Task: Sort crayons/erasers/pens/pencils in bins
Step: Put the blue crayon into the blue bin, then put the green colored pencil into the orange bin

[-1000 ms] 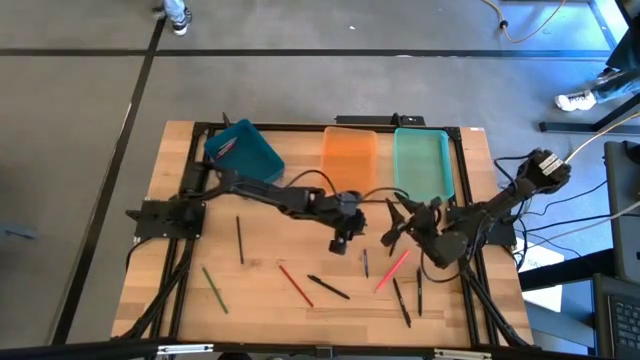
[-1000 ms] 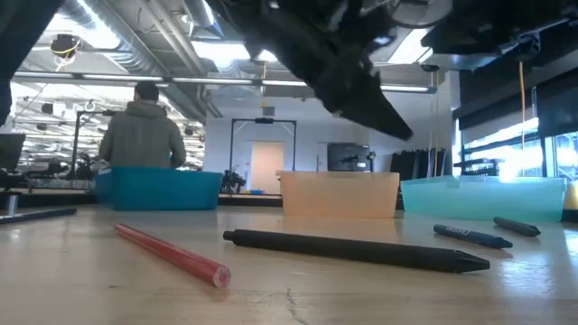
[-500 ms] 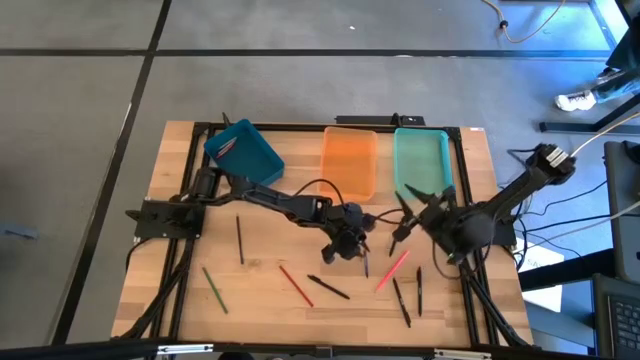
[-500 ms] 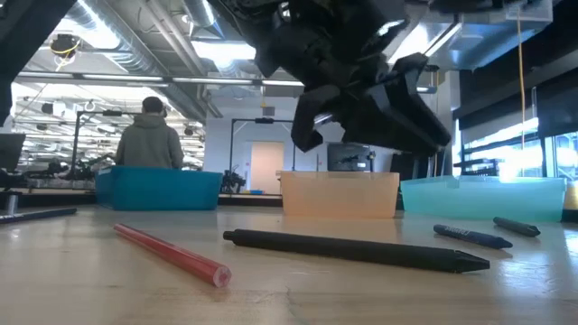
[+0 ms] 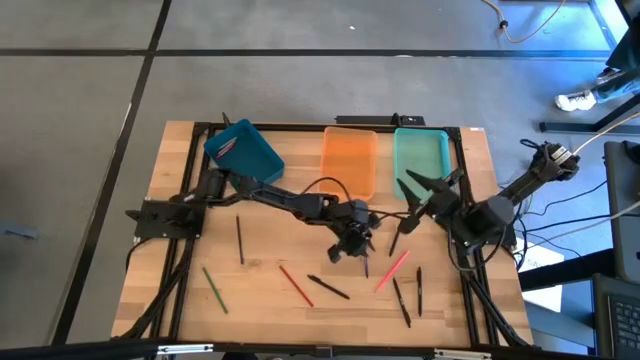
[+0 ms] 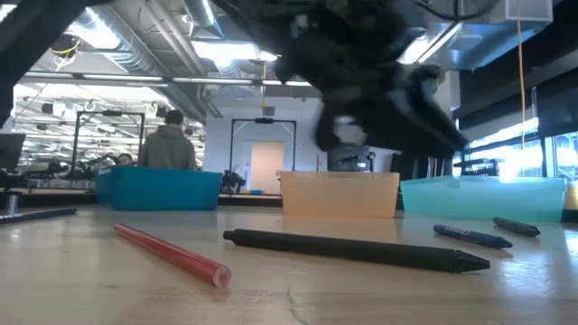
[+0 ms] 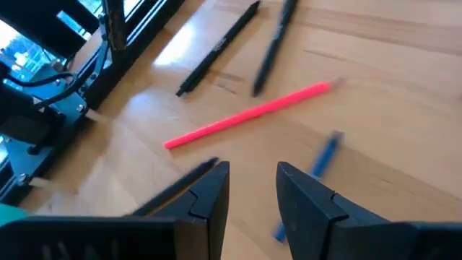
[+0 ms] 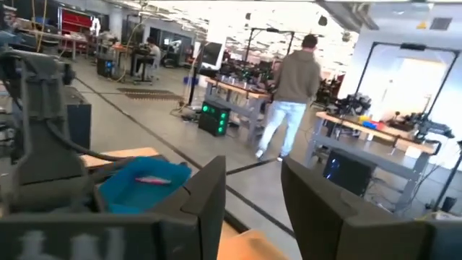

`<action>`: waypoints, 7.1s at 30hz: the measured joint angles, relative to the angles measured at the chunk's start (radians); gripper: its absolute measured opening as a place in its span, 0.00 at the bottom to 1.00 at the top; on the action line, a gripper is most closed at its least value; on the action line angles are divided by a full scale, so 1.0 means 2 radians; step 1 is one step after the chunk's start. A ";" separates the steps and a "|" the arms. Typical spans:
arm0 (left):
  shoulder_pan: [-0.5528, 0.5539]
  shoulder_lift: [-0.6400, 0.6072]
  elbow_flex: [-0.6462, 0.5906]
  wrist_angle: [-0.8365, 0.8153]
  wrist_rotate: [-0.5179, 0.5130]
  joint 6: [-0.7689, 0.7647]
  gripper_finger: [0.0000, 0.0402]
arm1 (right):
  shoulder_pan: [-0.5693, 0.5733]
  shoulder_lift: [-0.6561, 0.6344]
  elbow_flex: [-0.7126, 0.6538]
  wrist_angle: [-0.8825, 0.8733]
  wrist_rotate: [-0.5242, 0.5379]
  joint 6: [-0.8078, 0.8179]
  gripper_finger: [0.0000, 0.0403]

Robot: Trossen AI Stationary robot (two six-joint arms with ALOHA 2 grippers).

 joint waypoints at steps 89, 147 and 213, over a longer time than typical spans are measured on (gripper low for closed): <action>0.000 0.055 0.172 -0.459 -0.162 -0.180 0.01 | -0.014 0.001 -0.008 -0.024 0.089 -0.005 0.34; 0.406 -0.514 -0.472 -0.322 -0.407 -0.388 0.01 | -0.003 0.001 -0.008 -0.004 0.089 -0.005 0.34; 0.059 -0.427 -0.310 -0.506 -0.371 -0.669 0.28 | -0.012 0.001 -0.008 -0.003 0.088 -0.004 0.34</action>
